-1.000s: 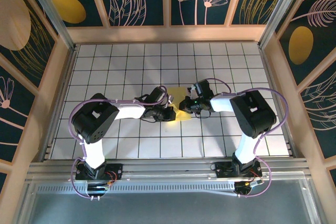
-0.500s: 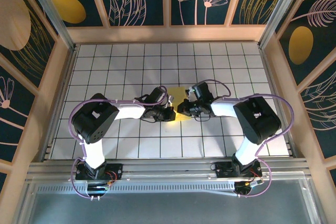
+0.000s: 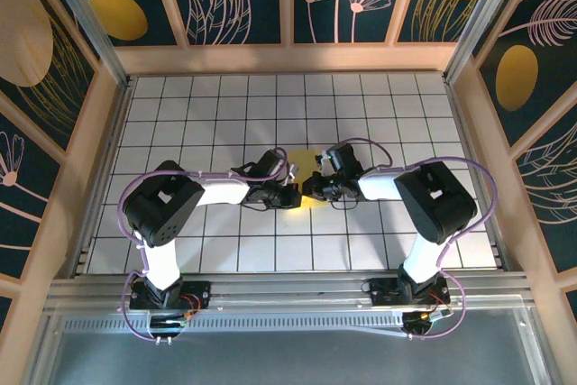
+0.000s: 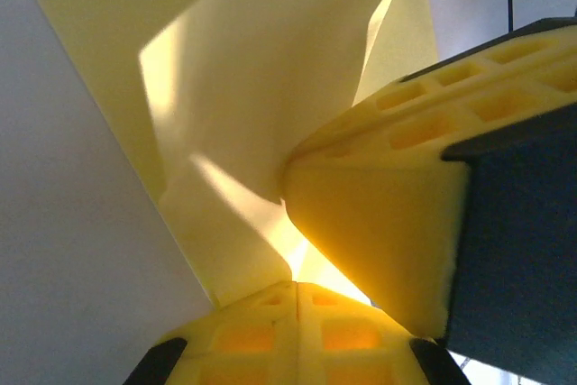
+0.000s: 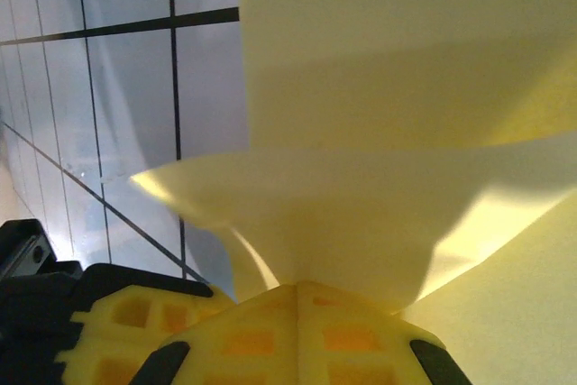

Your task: Fold a paper plane with a square sheet of paper (fold left side to right side)

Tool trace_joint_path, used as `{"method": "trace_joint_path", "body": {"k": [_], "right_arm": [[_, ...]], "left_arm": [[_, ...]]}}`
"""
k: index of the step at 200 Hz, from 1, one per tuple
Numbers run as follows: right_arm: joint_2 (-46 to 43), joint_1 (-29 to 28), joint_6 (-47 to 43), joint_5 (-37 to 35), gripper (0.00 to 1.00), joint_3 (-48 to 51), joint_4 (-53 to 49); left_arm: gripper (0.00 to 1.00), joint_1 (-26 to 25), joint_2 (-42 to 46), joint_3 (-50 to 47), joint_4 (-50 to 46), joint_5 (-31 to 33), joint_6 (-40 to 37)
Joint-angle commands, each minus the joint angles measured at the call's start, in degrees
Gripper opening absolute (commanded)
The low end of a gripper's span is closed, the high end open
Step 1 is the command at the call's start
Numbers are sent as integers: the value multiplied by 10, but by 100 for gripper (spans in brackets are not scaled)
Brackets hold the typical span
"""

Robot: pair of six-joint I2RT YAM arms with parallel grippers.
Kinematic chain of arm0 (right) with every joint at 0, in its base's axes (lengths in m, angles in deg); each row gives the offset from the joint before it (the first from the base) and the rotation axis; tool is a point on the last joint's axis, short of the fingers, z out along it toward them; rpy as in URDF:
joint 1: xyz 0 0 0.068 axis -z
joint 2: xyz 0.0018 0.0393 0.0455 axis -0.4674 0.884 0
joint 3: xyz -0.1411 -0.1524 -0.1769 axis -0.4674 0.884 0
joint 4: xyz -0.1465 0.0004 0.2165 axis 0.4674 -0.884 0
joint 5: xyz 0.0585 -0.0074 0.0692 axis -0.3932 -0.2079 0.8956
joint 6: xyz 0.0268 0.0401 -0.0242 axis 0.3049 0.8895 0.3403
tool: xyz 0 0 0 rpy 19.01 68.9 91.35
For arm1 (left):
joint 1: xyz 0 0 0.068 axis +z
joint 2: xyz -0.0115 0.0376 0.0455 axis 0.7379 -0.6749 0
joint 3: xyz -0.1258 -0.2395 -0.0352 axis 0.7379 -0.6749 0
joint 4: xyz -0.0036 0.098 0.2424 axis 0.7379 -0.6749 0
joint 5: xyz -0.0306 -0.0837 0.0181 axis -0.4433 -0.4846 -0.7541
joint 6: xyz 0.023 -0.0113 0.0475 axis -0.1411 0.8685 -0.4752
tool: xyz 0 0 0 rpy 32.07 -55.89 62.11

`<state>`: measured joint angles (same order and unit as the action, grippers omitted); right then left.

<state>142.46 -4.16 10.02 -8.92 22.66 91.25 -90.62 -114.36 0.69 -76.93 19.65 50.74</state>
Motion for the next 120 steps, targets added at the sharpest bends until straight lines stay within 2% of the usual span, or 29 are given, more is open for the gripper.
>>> {"method": "trace_joint_path", "body": {"k": [1,55,120], "right_arm": [[17,-9,-9,-19,0,-9,-16],[25,-7,-32,-57,0,-22,-56],[21,4,-38,-56,0,-25,-57]], "left_arm": [[1,4,-26,-9,-45,41,-11],[0,4,-29,-8,-56,48,-8],[0,4,-34,-7,-72,48,-7]]}}
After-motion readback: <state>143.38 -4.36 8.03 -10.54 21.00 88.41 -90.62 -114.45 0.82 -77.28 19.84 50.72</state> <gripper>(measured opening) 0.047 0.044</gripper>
